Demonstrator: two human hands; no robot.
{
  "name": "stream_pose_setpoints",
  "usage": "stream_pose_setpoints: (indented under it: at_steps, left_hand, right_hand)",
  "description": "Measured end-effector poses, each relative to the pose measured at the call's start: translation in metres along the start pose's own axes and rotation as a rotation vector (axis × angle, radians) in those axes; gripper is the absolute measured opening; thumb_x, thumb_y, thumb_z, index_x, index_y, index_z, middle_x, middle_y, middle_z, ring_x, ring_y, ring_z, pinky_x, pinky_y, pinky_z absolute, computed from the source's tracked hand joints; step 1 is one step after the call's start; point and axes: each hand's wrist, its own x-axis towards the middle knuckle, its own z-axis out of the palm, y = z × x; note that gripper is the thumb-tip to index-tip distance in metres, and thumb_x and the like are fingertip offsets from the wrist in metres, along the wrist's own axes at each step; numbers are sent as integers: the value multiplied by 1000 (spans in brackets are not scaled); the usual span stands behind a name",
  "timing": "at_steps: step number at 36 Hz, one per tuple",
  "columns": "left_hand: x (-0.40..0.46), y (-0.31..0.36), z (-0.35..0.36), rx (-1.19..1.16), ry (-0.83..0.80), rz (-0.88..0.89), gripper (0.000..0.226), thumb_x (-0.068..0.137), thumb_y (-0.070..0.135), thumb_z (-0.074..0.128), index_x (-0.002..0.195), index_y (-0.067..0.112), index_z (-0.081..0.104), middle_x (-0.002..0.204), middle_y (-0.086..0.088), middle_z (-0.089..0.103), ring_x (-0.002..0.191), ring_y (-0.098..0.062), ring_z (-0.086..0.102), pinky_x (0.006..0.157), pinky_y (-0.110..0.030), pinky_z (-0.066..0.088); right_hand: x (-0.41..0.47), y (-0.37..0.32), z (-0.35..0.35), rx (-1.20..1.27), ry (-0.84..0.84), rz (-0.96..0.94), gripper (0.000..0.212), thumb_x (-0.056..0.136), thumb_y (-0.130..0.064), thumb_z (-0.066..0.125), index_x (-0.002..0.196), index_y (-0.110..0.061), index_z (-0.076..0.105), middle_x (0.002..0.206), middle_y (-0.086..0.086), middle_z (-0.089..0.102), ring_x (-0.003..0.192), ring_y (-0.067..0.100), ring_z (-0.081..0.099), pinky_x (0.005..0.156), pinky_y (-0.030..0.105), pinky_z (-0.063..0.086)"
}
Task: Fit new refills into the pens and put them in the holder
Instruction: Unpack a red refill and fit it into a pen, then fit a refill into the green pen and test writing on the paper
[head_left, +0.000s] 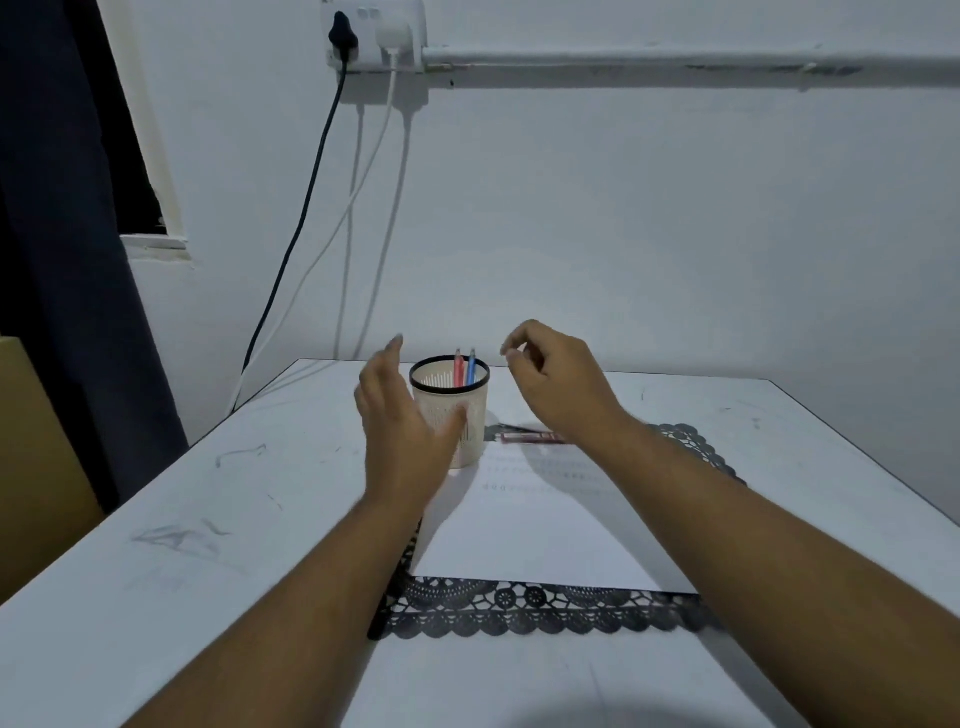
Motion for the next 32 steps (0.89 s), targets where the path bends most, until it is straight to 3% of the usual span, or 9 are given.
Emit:
stream_pose_setpoints:
  at_steps: [3,7,10,13,17,26,32]
  left_hand:
    - [-7,23,-4,49,97,308,62,82,16,76,137,11,48,133,-7,49,121,-25,43,104,-32,35]
    - [-23,38,10,96,-200,401,9,94,26,63,101,21,62,94,7,60,89,-15,52,77,-34,45]
    - [-35,37,24,240,-464,316,26,102,35,50,78,25,53,68,8,52,66,-15,51,56,-35,36]
    - [-43,32,32,389,-551,297,35,101,39,48,70,24,45,65,6,50,66,-19,51,55,-33,28]
    - [-48,26,32,447,-656,236,37,99,44,48,70,22,47,70,6,55,71,-18,54,59,-32,39]
    - [-48,23,27,488,-709,247,41,100,52,47,70,24,49,70,7,56,67,-11,54,57,-31,36]
    - [-50,21,26,483,-715,271,37,100,49,48,72,24,50,72,8,56,68,-9,53,61,-31,46]
  right_hand:
    - [-24,20,-14,-61,-124,81,21,100,-32,59,80,-24,58,63,-3,55,56,14,47,60,34,42]
    - [-54,49,-21,-221,-276,178,34,97,-39,62,72,-18,52,65,-4,56,60,16,48,61,35,40]
    - [-71,62,-21,-270,-378,213,34,98,-34,63,69,-20,48,68,-2,55,62,17,47,63,35,38]
    - [-86,69,-17,-393,-456,197,34,98,-39,59,70,-22,48,70,-4,57,66,16,50,62,34,38]
    - [-92,70,-15,-440,-452,151,34,99,-44,56,73,-22,51,73,-3,60,71,16,55,60,33,38]
    - [-94,69,-22,-343,-433,166,30,98,-42,59,76,-20,56,73,-5,61,69,16,55,63,34,42]
    - [-81,86,-54,-197,-172,278,26,97,-34,64,74,-30,53,75,-8,61,70,17,57,66,35,47]
